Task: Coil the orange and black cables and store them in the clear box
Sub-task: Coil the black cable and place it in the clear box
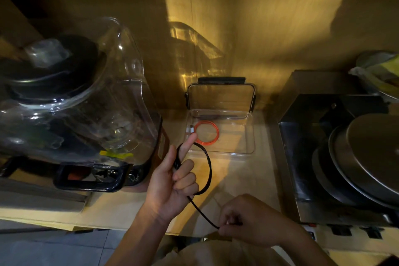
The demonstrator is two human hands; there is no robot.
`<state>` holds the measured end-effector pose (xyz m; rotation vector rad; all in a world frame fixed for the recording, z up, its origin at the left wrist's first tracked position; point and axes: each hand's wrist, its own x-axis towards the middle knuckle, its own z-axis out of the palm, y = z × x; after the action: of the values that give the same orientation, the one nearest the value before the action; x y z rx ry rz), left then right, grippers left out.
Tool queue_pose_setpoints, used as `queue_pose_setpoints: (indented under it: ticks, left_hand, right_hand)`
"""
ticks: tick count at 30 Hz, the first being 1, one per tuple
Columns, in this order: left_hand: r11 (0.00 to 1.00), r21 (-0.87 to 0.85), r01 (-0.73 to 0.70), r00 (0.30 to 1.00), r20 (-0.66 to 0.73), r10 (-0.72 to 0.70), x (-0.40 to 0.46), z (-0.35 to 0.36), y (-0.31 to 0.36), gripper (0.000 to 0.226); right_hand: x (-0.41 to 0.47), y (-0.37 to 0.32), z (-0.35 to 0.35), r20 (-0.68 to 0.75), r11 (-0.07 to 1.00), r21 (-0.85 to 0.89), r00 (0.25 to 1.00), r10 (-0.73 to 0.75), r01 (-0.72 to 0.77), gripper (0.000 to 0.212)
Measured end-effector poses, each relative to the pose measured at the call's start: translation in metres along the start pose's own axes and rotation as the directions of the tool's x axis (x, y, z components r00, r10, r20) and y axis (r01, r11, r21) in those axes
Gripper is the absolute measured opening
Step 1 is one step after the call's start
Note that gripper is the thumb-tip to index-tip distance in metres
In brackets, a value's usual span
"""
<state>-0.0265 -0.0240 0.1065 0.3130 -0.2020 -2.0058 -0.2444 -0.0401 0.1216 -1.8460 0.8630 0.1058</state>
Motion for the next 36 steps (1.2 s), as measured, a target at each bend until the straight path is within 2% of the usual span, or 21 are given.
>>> queue_pose_setpoints:
  ticks: [4,12,16,23,29,33,36]
  left_hand:
    - [1.0,0.008,-0.004,1.0,-0.007,0.004,0.001,0.0,0.001,0.056]
    - [1.0,0.022,-0.008,1.0,0.001,0.008,0.001,0.003,0.001,0.055]
    - [1.0,0.027,-0.012,1.0,0.028,0.012,-0.001,0.002,0.008,0.055]
    - [0.999,0.04,-0.018,1.0,-0.011,0.018,-0.005,0.0,0.017,0.053]
    - [0.998,0.056,0.028,1.0,-0.011,-0.028,-0.005,-0.002,0.02,0.052]
    - [0.994,0.074,0.082,0.996,-0.036,-0.08,-0.005,-0.003,0.018,0.051]
    - [0.992,0.08,0.1,0.993,-0.063,-0.095,-0.005,-0.004,0.017,0.051]
  right_hand:
    - [0.0,0.001,-0.005,0.047,0.998,-0.066,0.999,0.011,-0.008,0.019]
    - [0.0,0.0,-0.006,0.062,1.0,-0.007,0.998,0.02,-0.02,0.016]
    - [-0.002,0.009,-0.006,-0.06,0.997,0.053,0.997,0.055,-0.052,0.014]
    - [-0.008,0.036,-0.022,-0.182,0.984,0.095,0.969,0.166,-0.151,0.031]
    - [-0.016,0.053,-0.038,-0.472,0.982,0.132,0.862,0.184,-0.137,0.028]
    - [-0.014,0.04,-0.045,-0.556,0.952,0.303,0.805,0.205,-0.034,0.027]
    - [-0.011,0.035,-0.045,-0.519,0.849,0.527,0.801,0.298,0.025,0.027]
